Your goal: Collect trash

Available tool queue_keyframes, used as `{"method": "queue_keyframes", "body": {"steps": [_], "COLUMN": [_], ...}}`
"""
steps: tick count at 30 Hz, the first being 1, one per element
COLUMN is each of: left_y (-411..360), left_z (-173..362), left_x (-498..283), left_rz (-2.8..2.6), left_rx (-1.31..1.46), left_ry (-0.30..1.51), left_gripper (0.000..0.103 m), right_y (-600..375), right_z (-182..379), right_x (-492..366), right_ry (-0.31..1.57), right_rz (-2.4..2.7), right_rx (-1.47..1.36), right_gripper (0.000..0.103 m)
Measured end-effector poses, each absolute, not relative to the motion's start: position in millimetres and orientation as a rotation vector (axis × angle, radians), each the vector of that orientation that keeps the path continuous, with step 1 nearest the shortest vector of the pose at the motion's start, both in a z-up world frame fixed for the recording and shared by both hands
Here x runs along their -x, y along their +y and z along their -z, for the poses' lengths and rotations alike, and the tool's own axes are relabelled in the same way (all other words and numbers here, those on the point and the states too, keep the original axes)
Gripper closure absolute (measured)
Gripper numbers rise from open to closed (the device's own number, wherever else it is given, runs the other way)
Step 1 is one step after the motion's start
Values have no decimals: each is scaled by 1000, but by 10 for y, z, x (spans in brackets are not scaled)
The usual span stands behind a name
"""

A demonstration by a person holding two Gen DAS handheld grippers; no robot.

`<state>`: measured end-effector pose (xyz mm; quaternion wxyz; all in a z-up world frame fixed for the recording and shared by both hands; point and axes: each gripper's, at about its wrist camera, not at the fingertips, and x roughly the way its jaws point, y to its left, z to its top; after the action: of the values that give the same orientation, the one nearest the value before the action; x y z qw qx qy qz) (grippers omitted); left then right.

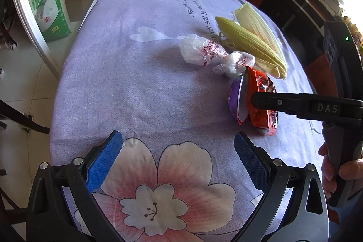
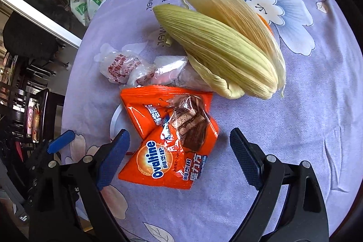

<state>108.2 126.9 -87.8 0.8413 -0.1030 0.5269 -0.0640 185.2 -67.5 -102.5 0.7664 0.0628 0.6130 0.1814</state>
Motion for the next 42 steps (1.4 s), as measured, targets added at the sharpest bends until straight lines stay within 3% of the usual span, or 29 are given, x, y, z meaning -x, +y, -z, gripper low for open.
{"method": "queue_keyframes", "body": {"steps": [2, 3, 6, 26, 33, 39, 42], "left_y": [1246, 1226, 1145, 895, 836, 659, 590], "left_z": [871, 864, 829, 921, 968, 971, 965], "left_x": [-1094, -1100, -1127, -1546, -1653, -1636, -1614], "left_rz": [138, 142, 153, 155, 153, 186, 195], "left_rx": [214, 211, 199, 184, 158, 115, 101], "left_ry": [1115, 1114, 1108, 1103, 1122, 1122, 1116], "left_gripper": [4, 4, 4, 5, 19, 22, 35], "right_y": [-714, -730, -886, -1775, -1809, -1873, -1899], "right_z": [1018, 1012, 974, 942, 964, 1018, 1037], "right_x": [-1830, -1831, -1835, -1722, -1711, -1703, -1690], "right_ry": [1318, 1320, 1322, 1301, 1289, 1296, 1297], "right_rz": [-392, -402, -395, -290, -290, -284, -282], "right_rx": [-126, -128, -164, -258, -249, -272, -281], "right_gripper": [40, 55, 59, 59, 59, 58, 58]}}
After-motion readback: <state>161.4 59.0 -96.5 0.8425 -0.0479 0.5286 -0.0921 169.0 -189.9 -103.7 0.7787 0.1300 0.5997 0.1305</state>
